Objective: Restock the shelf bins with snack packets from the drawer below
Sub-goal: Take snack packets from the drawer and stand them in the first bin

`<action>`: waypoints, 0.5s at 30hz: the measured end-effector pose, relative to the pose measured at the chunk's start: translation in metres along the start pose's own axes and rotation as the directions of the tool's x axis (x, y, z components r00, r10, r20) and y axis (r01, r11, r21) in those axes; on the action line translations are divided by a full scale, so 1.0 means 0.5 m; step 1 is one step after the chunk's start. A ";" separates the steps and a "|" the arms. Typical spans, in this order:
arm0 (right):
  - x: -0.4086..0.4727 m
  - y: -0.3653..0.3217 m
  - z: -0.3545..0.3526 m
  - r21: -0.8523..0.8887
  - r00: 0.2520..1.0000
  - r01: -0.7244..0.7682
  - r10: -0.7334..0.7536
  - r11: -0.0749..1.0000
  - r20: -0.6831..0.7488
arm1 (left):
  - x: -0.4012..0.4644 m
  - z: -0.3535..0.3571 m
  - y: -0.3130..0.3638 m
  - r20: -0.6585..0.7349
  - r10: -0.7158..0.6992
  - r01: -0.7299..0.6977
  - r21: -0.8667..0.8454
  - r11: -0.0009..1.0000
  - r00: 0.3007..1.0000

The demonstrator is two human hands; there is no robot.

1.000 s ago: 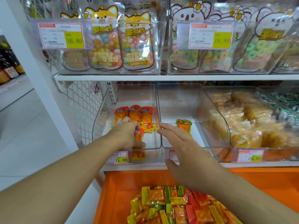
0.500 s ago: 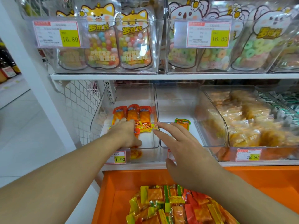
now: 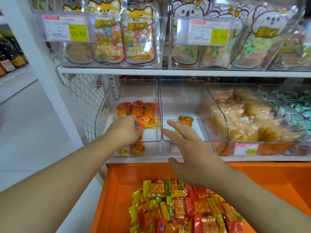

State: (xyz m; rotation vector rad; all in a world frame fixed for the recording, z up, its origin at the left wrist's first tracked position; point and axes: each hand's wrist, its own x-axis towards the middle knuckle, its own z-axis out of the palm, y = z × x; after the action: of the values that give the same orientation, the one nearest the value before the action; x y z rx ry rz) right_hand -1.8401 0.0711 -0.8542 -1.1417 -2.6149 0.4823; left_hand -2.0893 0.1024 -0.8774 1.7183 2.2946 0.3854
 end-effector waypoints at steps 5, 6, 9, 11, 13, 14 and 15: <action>-0.066 0.021 0.001 0.040 0.996 -0.048 0.051 0.998 -0.076 | -0.161 0.038 0.040 -0.411 0.187 -0.284 -0.189 0.940 0.892; -0.079 0.025 0.005 0.065 0.994 -0.067 0.072 0.996 -0.083 | -0.193 0.056 0.044 -0.420 0.208 -0.324 -0.227 0.919 0.884; -0.116 0.042 0.038 0.090 0.990 -0.144 0.144 0.986 0.010 | -0.275 0.141 0.038 -0.269 0.217 -0.302 -0.333 0.893 0.938; -0.140 0.071 0.088 0.032 0.970 -0.207 0.201 0.978 0.136 | -0.312 0.219 0.017 -0.088 0.198 -0.216 -0.305 0.928 0.976; -0.167 0.112 0.144 -0.038 0.928 -0.275 0.275 0.961 0.249 | -0.339 0.295 -0.008 0.087 0.134 -0.106 -0.273 0.956 0.987; -0.181 0.136 0.173 -0.057 0.899 -0.321 0.323 0.945 0.297 | -0.348 0.328 -0.021 0.161 0.093 -0.048 -0.263 0.964 0.982; -0.195 0.161 0.202 -0.065 0.861 -0.384 0.383 0.921 0.334 | -0.353 0.357 -0.031 0.214 0.055 0.000 -0.251 0.968 0.975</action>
State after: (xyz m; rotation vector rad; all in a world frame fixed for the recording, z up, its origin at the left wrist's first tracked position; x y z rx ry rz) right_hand -1.7579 0.0298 -0.9872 -1.7318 -2.6547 0.8320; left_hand -1.9920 -0.0603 -1.0426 1.5833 1.9756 0.4443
